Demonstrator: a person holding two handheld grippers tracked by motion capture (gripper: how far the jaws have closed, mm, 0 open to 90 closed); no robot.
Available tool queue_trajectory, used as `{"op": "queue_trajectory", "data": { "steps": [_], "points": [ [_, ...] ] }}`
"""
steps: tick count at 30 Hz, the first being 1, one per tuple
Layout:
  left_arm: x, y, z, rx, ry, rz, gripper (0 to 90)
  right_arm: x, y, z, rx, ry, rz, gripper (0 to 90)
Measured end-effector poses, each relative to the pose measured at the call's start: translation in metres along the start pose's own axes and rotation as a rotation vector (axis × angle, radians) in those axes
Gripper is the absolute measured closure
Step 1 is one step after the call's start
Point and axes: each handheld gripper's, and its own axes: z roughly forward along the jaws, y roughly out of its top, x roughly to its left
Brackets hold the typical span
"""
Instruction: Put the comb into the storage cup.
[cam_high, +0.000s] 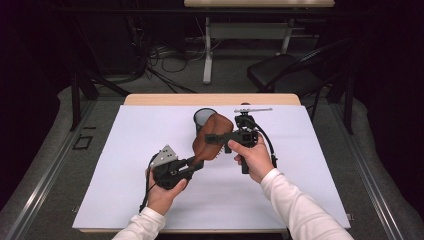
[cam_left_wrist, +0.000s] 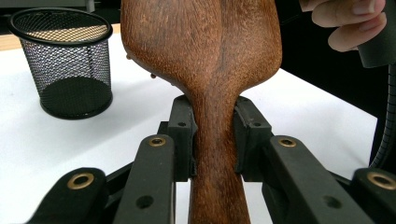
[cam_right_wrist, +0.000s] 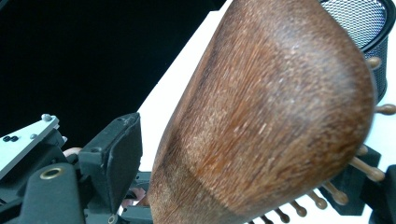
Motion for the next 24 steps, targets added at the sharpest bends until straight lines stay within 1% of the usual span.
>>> {"op": "queue_trajectory", "data": {
  "steps": [3,13,15,17,19,24],
  "points": [
    [0.0007,-0.0008,0.0008,0.006,-0.005,0.002,71.8,-0.0013,-0.001,0.0005,0.003,-0.001,0.003,18.0],
    [0.0011,-0.002,0.0021,0.011,-0.004,-0.002,71.8,-0.004,-0.0019,0.0009,0.005,0.005,0.021,19.0],
    [0.0013,-0.0021,0.0021,0.011,-0.005,-0.003,71.8,-0.0042,-0.002,0.0006,0.003,0.004,0.025,20.1],
    [0.0014,-0.0021,0.002,0.011,-0.005,-0.004,71.8,-0.0043,-0.0021,0.0,-0.001,-0.003,0.028,22.5],
    [0.0017,-0.0024,0.0023,0.008,-0.01,-0.008,71.9,-0.0054,-0.0024,-0.0008,-0.011,0.0,0.035,25.4],
    [0.002,-0.0027,0.0027,0.008,-0.011,-0.011,71.9,-0.0073,-0.0025,-0.0012,-0.015,0.007,0.049,26.5]
  ]
}}
